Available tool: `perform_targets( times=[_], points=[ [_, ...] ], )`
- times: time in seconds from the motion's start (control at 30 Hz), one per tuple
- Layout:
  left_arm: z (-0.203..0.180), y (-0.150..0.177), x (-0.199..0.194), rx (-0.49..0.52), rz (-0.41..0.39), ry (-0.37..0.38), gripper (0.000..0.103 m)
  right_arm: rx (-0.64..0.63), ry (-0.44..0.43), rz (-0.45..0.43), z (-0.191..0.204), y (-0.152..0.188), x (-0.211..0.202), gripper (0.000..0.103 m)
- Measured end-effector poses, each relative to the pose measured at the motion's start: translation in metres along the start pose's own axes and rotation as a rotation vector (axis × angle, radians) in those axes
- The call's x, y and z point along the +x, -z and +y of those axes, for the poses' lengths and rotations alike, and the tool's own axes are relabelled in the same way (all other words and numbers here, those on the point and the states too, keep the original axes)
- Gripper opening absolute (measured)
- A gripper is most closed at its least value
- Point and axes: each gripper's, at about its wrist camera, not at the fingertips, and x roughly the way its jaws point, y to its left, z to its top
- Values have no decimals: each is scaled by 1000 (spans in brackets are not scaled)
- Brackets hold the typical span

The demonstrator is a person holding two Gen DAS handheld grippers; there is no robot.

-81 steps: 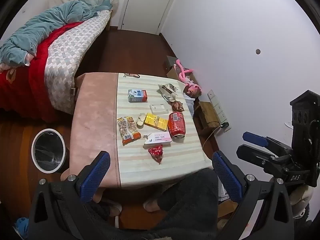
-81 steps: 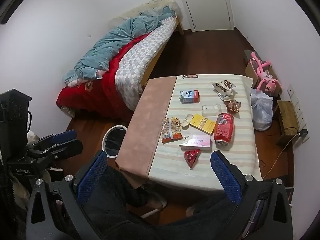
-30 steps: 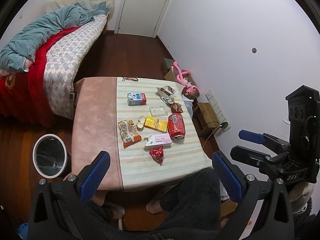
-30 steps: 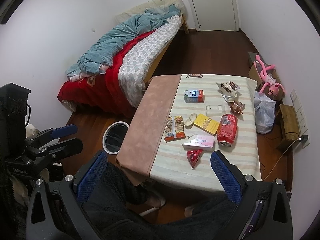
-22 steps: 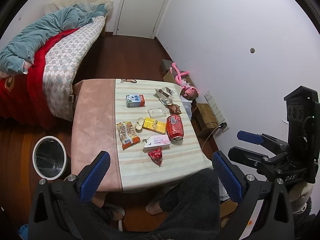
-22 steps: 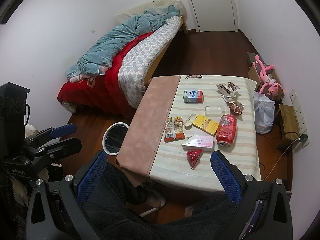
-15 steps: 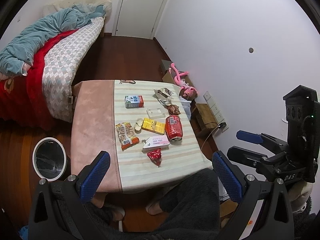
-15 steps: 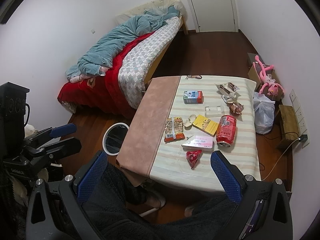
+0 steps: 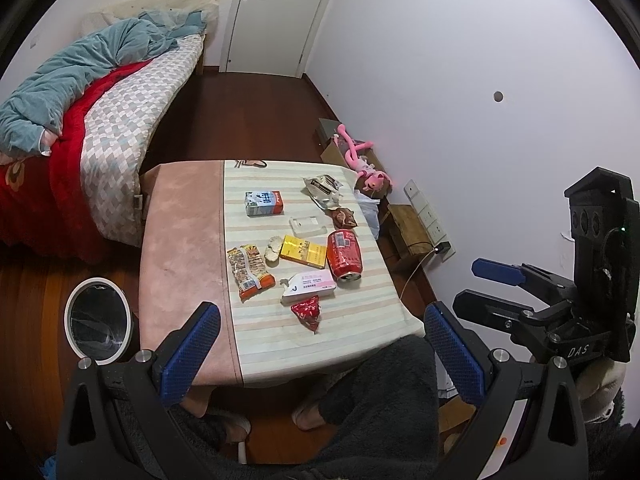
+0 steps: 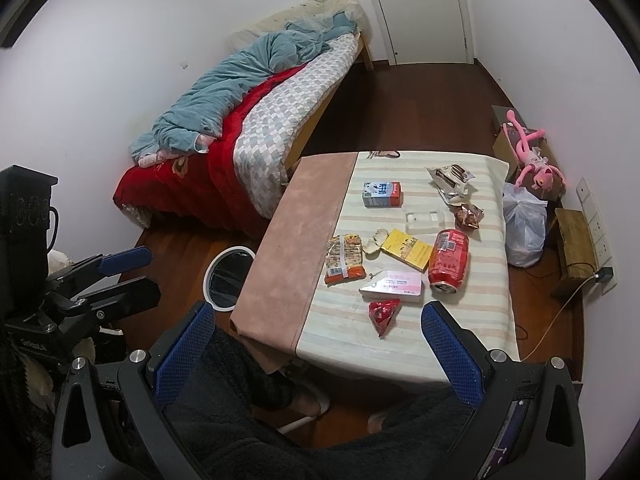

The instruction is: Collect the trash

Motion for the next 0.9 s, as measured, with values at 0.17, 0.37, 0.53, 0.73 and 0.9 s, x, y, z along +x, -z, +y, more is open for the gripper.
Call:
perform_targets(
  times=[0.17,0.37,0.53,0.73,0.9],
  points=[
    [-2,-1,1,1,0,0,103,2,-1,-3,-2,1,0,103],
    [-4,-3,2,3,1,-2,103,0,-2,0,-2,1,-1,103],
    [-2,-4,4,-8,1,-16,103,13,-9,-2,-8,1,2,103],
    [19,-19,42,-16,-34,-261,103,119,62,-1,-39,-2,32,103],
    [65,-30,117,-87,50,-377,103,250,181,6,-92,-11,97,103]
  ],
)
